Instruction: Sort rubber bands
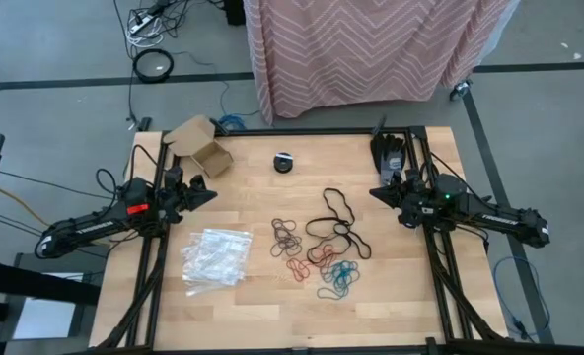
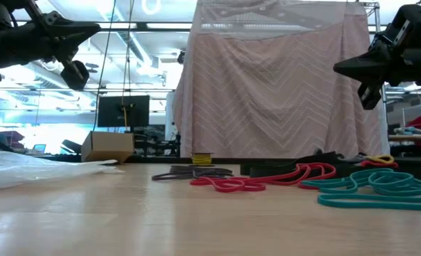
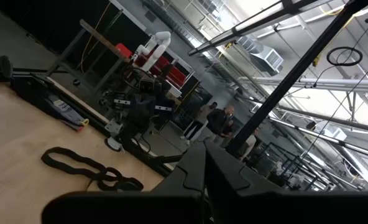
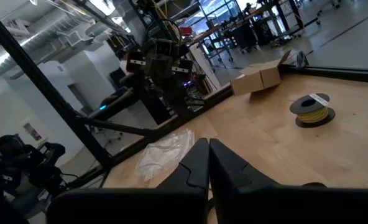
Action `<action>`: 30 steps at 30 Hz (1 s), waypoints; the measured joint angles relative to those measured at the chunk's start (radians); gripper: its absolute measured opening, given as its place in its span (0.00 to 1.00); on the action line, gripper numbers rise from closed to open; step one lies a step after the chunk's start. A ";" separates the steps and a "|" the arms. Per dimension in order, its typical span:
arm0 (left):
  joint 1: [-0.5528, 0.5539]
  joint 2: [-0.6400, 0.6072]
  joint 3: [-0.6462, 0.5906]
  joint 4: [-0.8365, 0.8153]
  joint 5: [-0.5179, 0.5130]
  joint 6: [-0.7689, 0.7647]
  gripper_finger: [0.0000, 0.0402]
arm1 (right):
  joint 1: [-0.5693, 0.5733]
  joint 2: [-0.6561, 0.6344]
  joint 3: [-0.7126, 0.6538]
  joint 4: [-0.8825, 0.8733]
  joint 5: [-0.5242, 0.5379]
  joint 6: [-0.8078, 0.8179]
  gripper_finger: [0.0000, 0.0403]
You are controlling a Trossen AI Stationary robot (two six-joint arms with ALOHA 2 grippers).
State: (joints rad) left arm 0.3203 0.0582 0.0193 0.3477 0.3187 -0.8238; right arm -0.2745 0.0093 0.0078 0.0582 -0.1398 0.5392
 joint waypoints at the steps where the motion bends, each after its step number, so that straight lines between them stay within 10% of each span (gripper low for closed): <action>1: 0.000 0.000 0.000 0.000 0.000 0.000 0.04 | 0.000 0.000 0.000 0.000 0.000 0.000 0.01; 24: 0.000 0.000 0.000 0.000 0.000 0.000 0.04 | 0.000 0.000 0.000 0.013 0.066 -0.180 0.01; 30: 0.000 0.000 0.000 0.000 0.000 0.000 0.04 | 0.000 0.000 0.000 0.256 0.098 0.077 0.01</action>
State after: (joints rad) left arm 0.3205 0.0582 0.0194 0.3479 0.3187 -0.8236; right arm -0.2749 0.0090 0.0074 0.3137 -0.0414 0.6159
